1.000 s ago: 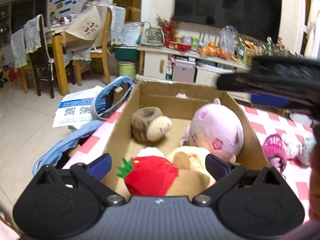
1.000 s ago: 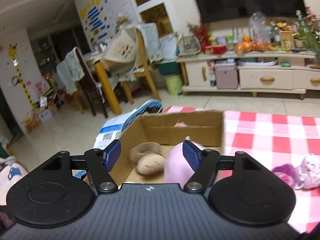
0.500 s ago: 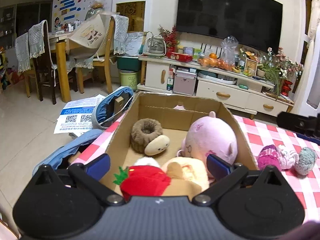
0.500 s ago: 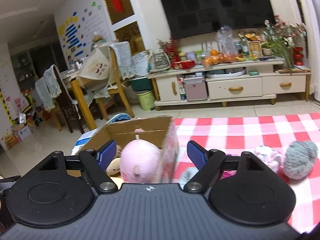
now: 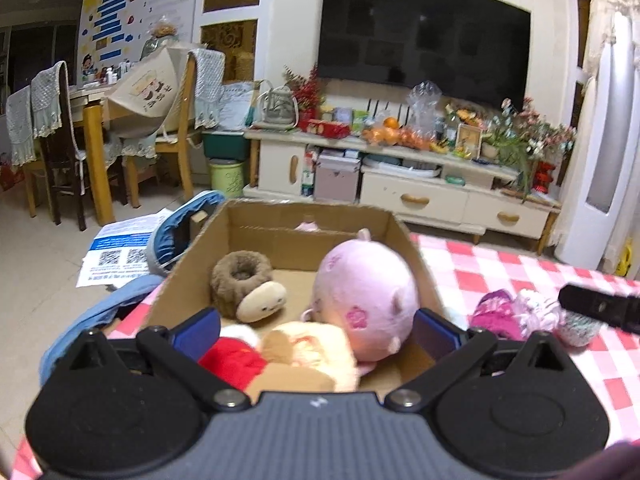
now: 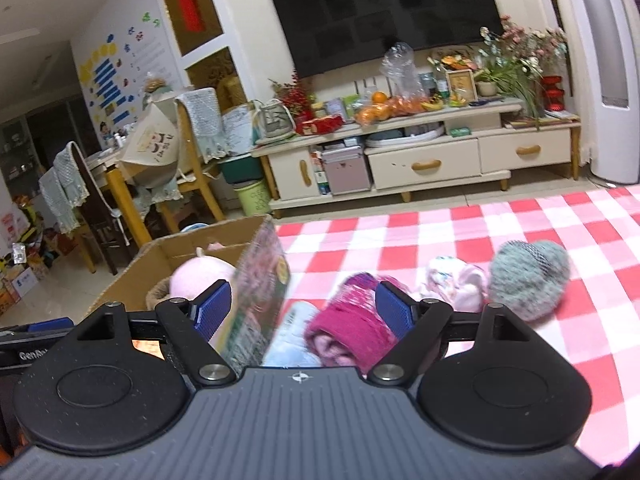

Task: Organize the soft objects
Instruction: 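Move both tools back from the box over the remaining toys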

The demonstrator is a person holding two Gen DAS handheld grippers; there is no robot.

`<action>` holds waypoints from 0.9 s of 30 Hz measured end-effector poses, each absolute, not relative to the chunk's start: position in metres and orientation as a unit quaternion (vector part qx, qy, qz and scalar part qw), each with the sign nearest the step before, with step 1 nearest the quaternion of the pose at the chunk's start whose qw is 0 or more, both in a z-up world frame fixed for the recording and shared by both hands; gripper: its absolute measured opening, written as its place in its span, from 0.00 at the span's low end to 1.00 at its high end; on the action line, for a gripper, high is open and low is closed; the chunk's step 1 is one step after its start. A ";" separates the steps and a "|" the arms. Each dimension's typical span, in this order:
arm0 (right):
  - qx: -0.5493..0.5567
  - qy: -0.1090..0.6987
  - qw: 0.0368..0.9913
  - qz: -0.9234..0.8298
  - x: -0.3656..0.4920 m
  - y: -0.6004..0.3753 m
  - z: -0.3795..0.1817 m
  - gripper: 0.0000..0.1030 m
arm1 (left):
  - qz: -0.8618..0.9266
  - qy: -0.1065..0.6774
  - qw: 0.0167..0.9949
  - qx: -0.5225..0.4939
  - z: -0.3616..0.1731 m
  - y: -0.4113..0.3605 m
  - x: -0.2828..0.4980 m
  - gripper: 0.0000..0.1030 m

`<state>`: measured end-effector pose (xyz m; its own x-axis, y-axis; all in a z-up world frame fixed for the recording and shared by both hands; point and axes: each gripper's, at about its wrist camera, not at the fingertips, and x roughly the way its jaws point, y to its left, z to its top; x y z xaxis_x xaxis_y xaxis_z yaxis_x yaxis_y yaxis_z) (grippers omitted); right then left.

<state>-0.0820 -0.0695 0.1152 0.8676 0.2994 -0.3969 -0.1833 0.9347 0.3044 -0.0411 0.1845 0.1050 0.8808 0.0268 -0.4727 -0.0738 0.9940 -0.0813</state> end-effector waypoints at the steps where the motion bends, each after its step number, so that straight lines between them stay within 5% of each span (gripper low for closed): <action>1: 0.131 0.224 0.958 0.122 -0.083 -0.071 0.114 0.97 | 0.023 0.236 0.970 -0.051 0.105 0.182 -0.042 0.99; 27: 0.113 0.265 0.955 0.075 -0.067 -0.084 0.085 0.98 | 0.051 0.111 0.993 -0.005 0.092 0.147 -0.033 0.98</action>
<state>-0.0671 -0.0835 0.0852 0.8480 0.2027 -0.4898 -0.0826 0.9632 0.2557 -0.0332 0.1466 0.0916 0.9703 0.1006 -0.2199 -0.1027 0.9947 0.0020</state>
